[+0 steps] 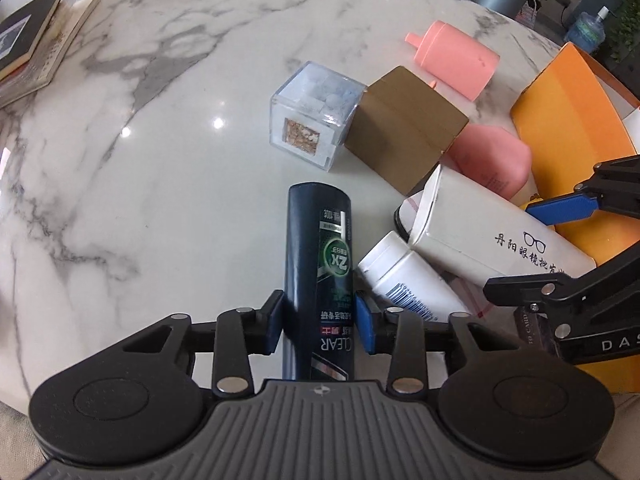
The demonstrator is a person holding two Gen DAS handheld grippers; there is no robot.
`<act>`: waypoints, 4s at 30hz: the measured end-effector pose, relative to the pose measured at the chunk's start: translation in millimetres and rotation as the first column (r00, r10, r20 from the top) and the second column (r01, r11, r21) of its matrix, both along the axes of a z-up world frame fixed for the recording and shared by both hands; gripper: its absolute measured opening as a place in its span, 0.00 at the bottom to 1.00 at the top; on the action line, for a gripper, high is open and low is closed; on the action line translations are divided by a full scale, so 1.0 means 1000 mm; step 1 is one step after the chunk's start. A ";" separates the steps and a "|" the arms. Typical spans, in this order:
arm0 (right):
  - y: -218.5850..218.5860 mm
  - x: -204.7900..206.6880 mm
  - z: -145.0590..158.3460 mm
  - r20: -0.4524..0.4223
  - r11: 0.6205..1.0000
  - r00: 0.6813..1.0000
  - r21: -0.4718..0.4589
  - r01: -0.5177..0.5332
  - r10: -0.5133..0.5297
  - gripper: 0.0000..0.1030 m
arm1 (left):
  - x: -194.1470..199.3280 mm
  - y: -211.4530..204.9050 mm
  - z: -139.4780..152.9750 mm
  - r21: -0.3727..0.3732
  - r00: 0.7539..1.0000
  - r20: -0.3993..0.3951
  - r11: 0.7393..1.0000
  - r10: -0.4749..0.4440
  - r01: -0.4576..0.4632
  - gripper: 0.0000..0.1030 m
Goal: Organize rigid objects
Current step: 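Grasp the dark shampoo bottle with left tool while right tool grasps white glasses case, then carry both held items over the orange box and lower the glasses case inside, then open the right tool to release the glasses case into the box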
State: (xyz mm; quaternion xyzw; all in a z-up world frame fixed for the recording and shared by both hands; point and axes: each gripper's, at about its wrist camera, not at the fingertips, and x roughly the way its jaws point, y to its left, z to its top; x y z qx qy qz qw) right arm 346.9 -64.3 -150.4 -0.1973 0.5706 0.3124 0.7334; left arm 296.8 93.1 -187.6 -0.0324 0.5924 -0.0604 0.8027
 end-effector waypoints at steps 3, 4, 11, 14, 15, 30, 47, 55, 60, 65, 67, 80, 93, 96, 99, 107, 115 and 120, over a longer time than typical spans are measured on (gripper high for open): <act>-0.002 0.000 0.000 -0.005 1.000 1.000 0.017 0.012 -0.012 0.68 | 0.001 -0.005 0.001 0.023 1.000 0.005 1.000 -0.002 0.002 0.39; -0.003 -0.001 0.000 -0.003 1.000 1.000 0.022 0.020 -0.020 0.68 | 0.001 -0.006 0.001 0.029 1.000 0.008 1.000 0.002 -0.002 0.39; -0.016 -0.009 0.006 -0.039 0.984 0.989 0.098 0.148 -0.145 0.66 | -0.010 0.003 0.013 -0.003 0.996 0.029 0.996 0.084 -0.084 0.37; -0.026 -0.012 0.011 -0.057 0.963 0.975 0.151 0.222 -0.216 0.66 | -0.014 0.002 0.020 -0.023 0.993 0.039 0.994 0.107 -0.106 0.37; -0.028 -0.014 0.012 -0.068 0.955 0.969 0.165 0.247 -0.239 0.66 | -0.015 0.001 0.022 -0.026 0.993 0.044 0.994 0.110 -0.109 0.37; -0.083 -0.065 0.093 -0.003 0.789 0.876 0.434 0.436 -0.482 0.65 | -0.060 -0.048 0.123 -0.138 0.958 0.277 0.990 0.076 -0.039 0.37; -0.241 -0.043 0.088 0.046 0.660 0.682 0.307 0.686 -0.730 0.65 | 0.011 -0.209 0.135 -0.255 0.960 0.265 0.954 -0.089 0.159 0.37; -0.252 -0.004 0.056 0.034 0.614 0.631 0.274 0.740 -0.775 0.65 | 0.063 -0.237 0.086 -0.137 0.980 0.185 0.986 -0.071 0.098 0.37; -0.234 0.010 0.042 0.103 0.653 0.650 0.241 0.718 -0.753 0.65 | 0.077 -0.234 0.086 -0.071 0.975 0.212 0.994 -0.063 0.080 0.37; -0.225 0.027 0.024 0.160 0.653 0.633 0.201 0.730 -0.758 0.66 | 0.082 -0.241 0.080 -0.027 0.971 0.224 0.995 -0.084 0.093 0.37; -0.227 0.033 0.019 0.171 0.638 0.614 0.182 0.749 -0.770 0.66 | 0.083 -0.243 0.078 -0.026 0.971 0.222 0.995 -0.086 0.094 0.37; -0.230 0.035 0.010 0.147 0.676 0.660 0.190 0.712 -0.737 0.74 | 0.088 -0.248 0.071 -0.015 0.973 0.209 0.995 -0.095 0.101 0.37; -0.233 0.014 0.001 -0.022 0.815 0.837 0.219 0.537 -0.546 0.26 | 0.078 -0.251 0.067 -0.016 0.965 0.223 0.990 -0.134 0.141 0.37; -0.231 0.023 -0.008 -0.049 0.799 0.820 0.195 0.568 -0.571 0.25 | 0.077 -0.249 0.066 -0.009 0.966 0.222 0.990 -0.134 0.140 0.37; -0.227 0.027 -0.011 -0.022 0.792 0.806 0.172 0.586 -0.592 0.25 | 0.078 -0.249 0.066 -0.003 0.965 0.223 0.990 -0.138 0.143 0.37; -0.250 0.037 -0.015 -0.035 0.645 0.667 0.218 0.732 -0.745 0.02 | 0.077 -0.251 0.067 0.002 0.964 0.226 0.989 -0.143 0.147 0.37; -0.256 0.013 0.018 0.021 0.676 0.698 0.271 0.685 -0.716 0.20 | 0.073 -0.259 0.070 -0.038 0.967 0.207 0.986 -0.149 0.160 0.37; -0.273 -0.022 0.061 0.182 0.662 0.646 0.358 0.659 -0.741 0.28 | 0.078 -0.276 0.060 -0.070 0.982 0.141 0.988 -0.127 0.138 0.37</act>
